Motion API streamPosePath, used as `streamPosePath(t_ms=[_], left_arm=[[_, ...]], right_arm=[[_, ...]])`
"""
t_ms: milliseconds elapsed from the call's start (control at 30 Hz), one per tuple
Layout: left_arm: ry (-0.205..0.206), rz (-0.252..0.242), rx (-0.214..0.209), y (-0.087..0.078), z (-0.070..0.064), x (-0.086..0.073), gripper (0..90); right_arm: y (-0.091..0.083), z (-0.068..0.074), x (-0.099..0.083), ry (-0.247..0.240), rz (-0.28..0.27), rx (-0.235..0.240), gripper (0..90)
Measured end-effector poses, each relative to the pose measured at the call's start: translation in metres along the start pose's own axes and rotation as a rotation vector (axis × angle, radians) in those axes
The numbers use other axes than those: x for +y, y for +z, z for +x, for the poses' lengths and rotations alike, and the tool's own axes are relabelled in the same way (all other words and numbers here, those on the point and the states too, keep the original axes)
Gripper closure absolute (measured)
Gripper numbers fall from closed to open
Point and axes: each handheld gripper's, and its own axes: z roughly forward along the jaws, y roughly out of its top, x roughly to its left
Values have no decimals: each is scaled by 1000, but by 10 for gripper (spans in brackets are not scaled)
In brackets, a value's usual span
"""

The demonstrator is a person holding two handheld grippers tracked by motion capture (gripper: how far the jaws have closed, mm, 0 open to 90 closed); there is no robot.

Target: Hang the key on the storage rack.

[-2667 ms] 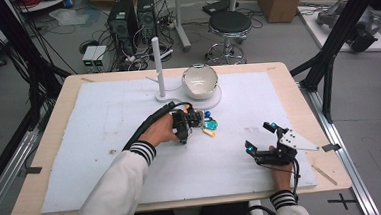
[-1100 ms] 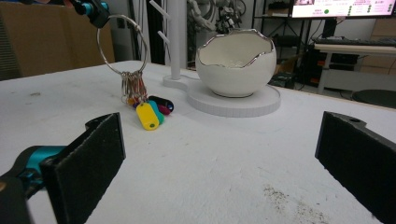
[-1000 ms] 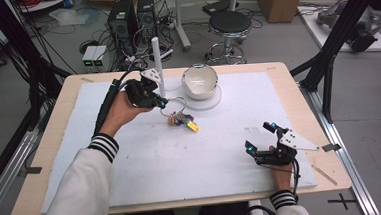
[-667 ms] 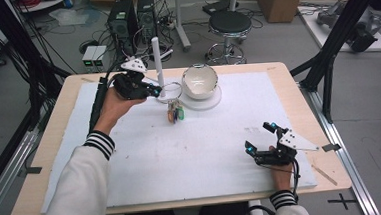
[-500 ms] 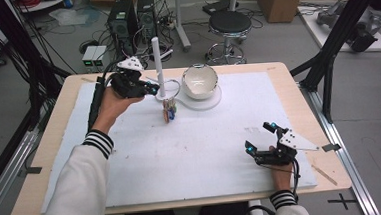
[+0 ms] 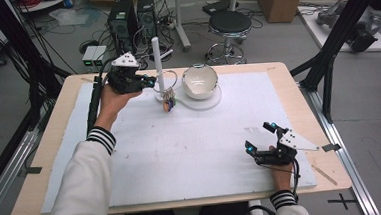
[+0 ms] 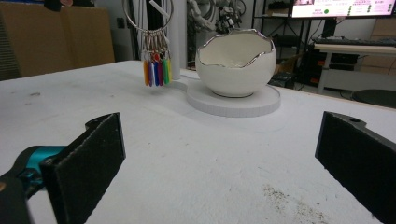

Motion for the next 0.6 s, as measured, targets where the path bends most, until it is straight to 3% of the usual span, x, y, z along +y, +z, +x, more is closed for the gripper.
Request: streamPosePath(t_ms=[233,600], left_arm=[[-44,-14,34,3,8,-9,874],[-109,5,94,10,19,-18,873]], right_arm=[[0,0,0,-4,-2,-2,10],[0,0,0,-5,-5,-1,10]])
